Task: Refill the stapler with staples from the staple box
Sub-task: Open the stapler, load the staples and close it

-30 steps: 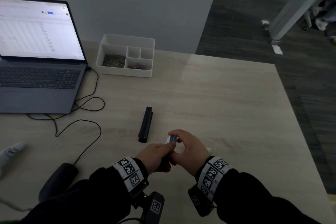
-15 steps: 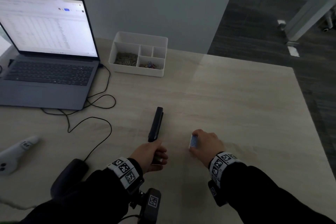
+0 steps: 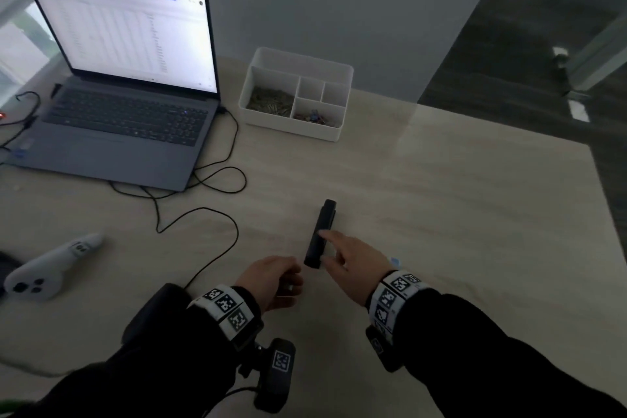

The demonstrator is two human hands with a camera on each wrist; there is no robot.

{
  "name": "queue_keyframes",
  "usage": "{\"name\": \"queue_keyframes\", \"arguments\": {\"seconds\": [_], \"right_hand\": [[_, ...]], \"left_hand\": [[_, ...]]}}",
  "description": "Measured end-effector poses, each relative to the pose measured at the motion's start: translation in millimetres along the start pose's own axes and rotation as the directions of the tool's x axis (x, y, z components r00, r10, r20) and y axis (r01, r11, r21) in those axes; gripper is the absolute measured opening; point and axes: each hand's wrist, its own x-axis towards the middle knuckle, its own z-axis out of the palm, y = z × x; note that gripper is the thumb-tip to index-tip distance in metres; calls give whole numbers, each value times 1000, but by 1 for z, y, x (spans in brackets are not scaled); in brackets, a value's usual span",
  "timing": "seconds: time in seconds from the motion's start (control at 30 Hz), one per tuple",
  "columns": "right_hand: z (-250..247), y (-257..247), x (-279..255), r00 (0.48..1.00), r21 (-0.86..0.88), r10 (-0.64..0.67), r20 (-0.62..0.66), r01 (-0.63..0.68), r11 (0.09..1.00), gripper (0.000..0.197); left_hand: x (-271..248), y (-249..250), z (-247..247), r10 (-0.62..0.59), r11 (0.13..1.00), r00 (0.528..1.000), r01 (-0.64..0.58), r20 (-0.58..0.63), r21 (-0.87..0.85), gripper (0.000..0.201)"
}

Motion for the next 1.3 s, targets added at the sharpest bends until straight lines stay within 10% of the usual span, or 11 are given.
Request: {"name": "queue_keyframes", "arguments": {"seconds": [0.2,0.53,1.0,1.3], "right_hand": [[18,-23,28,991,-17,107,75,-106,994,28],[2,-25,-20,955,692,274,-110,-124,711,18],[-3,-2,-75,934,667,327,-147,-150,730,54],[-27,10,-95,897,561,370,-243,-182,808,42]], "left_hand": [[6,10,-15,23,999,1000,-22,-10,29,23],[-1,10,7,37,996,998,-41,50,84,45],[-36,-6,79,213,954,962,-242,169,175,41],[-51,-13,110,222,944,951,-265,215,197,35]]}}
